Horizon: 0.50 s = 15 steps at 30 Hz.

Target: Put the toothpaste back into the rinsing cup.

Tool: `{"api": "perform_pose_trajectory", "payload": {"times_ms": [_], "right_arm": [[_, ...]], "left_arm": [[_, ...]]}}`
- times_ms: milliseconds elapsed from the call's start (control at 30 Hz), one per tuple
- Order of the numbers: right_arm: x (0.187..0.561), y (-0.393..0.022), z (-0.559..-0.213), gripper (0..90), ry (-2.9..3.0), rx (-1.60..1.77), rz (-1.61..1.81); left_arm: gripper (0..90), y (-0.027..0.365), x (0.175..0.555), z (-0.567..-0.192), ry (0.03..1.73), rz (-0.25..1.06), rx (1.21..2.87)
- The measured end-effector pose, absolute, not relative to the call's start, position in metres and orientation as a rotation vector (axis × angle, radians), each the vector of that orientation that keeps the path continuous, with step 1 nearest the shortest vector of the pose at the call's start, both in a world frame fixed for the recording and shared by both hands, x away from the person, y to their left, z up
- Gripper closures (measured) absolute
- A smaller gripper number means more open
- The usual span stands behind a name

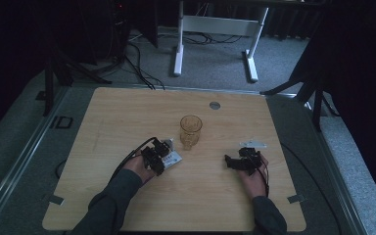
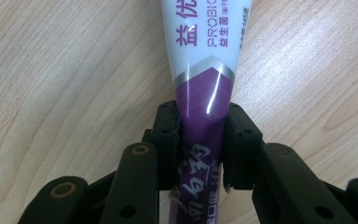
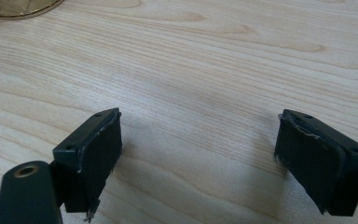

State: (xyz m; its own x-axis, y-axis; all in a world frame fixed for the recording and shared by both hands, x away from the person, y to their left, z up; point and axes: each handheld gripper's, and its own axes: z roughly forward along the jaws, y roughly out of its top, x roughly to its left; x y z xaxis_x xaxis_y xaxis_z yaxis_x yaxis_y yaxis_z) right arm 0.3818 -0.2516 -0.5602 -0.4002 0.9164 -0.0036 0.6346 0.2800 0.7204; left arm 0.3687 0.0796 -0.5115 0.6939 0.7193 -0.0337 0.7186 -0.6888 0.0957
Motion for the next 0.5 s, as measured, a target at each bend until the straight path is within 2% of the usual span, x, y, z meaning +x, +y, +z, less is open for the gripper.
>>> {"api": "perform_pose_trajectory", "payload": {"times_ms": [500], "right_arm": [[0.382,-0.252,-0.560,14.6,2.135,1.397,0.905]], "left_arm": [[72.6,0.093,0.367,-0.486,1.205,0.080,2.691]]}}
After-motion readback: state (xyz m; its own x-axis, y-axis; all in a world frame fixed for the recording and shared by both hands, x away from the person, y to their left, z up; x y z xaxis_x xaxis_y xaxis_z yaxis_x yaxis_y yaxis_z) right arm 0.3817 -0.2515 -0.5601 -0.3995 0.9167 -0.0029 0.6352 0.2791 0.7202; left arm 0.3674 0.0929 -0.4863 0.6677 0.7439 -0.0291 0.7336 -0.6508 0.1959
